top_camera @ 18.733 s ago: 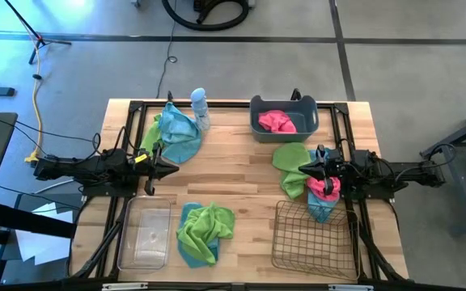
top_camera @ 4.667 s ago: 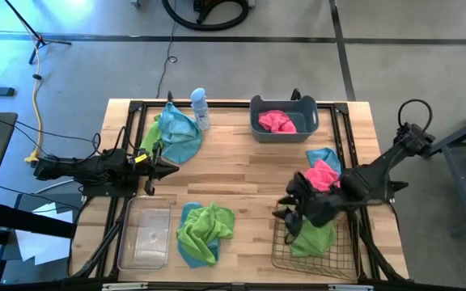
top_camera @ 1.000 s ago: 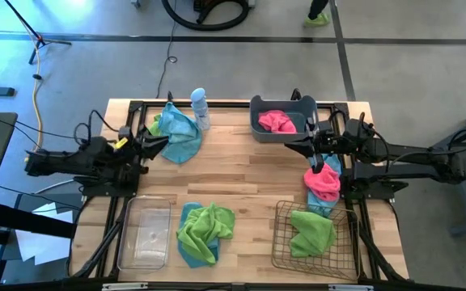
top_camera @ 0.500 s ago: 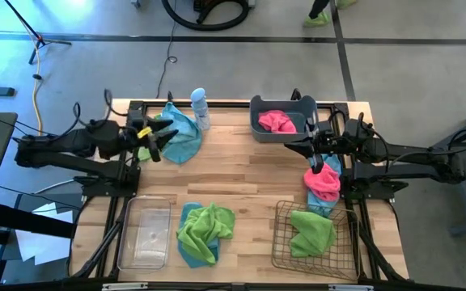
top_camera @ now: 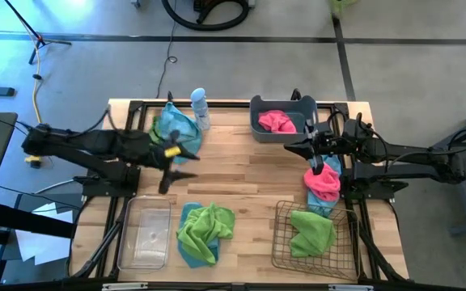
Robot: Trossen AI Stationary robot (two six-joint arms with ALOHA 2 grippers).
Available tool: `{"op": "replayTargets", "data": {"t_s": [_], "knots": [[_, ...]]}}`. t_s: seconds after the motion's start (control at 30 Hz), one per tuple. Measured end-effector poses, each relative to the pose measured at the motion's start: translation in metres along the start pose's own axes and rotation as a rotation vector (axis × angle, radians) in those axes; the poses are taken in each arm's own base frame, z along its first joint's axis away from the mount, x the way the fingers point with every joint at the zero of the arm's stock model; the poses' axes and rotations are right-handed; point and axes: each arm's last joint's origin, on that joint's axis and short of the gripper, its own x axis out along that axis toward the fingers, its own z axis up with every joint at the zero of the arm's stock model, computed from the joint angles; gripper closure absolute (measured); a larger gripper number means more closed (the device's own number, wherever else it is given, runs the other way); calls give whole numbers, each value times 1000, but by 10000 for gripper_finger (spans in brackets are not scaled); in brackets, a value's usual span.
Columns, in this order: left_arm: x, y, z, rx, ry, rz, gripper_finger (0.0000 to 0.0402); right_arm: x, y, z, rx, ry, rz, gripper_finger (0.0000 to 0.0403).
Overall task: Sort microfiber towel by color & place in baskets
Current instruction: Put the bottom green microfiber towel into the wire basket
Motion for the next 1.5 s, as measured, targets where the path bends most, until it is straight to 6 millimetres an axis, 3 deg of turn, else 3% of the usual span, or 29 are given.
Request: {"op": "replayTargets", "data": {"t_s": [0.23, 0.5, 0.7, 0.9, 1.03, 1.3, 1.5], "knots": [[29, -25, 6, 215, 269, -94, 178, 0, 0, -2, 48, 27, 18, 403], [59, -53, 16, 115, 335, -237, 178, 0, 0, -5, 50, 58, 31, 403], [71, -83, 0, 130, 452, -323, 178, 0, 1, -6, 57, 82, 71, 403], [94, -103, -19, -120, 596, -261, 178, -1, 2, -9, 72, 123, 120, 403], [109, -113, -34, -170, 685, -218, 178, -1, 3, -9, 99, 128, 136, 403], [129, -116, -62, -135, 819, -8, 178, 0, 8, -11, 182, 145, 161, 403], [138, -121, -69, -169, 839, -26, 178, 1, 13, -12, 211, 153, 168, 403]]}}
